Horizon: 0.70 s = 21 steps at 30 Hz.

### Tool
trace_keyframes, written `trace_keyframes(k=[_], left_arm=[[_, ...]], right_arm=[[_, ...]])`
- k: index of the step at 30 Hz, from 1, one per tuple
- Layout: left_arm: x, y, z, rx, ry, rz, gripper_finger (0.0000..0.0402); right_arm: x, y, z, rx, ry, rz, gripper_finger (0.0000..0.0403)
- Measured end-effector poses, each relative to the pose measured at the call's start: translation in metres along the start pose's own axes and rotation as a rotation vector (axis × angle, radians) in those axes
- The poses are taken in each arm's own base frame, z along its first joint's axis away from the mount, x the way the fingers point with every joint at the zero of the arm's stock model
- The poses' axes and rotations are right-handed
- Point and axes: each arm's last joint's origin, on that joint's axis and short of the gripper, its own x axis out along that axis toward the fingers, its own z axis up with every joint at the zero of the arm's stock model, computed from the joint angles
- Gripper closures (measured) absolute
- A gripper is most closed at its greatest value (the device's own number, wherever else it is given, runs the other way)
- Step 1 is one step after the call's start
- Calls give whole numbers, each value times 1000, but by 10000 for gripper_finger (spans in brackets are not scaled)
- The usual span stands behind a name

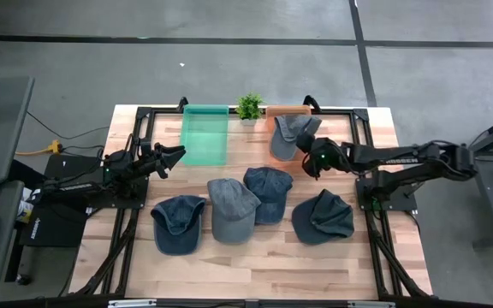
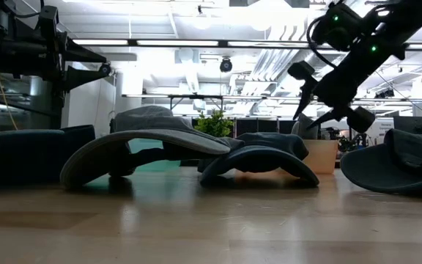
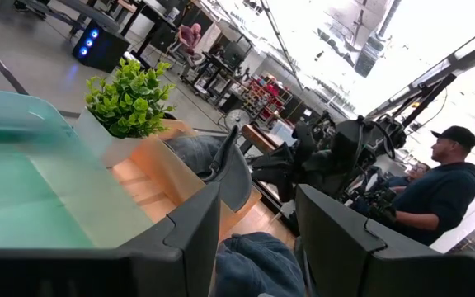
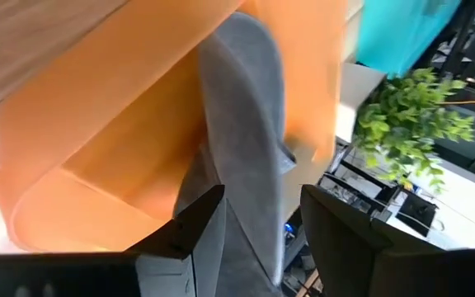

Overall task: Pick & Place hat
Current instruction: Put the right light gray cap into the orange bin

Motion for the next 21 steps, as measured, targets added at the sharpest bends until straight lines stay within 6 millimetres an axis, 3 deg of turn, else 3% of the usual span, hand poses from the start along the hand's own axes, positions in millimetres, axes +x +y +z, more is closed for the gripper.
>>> trace_keyframes(k=[9, 21], left_arm=[[0, 0, 0, 0, 0, 0, 243], [0, 0, 0, 0, 0, 0, 243]], right_arm=[[23, -3, 7, 28, 14, -35, 249], [33, 8, 9, 76, 44, 45, 262]])
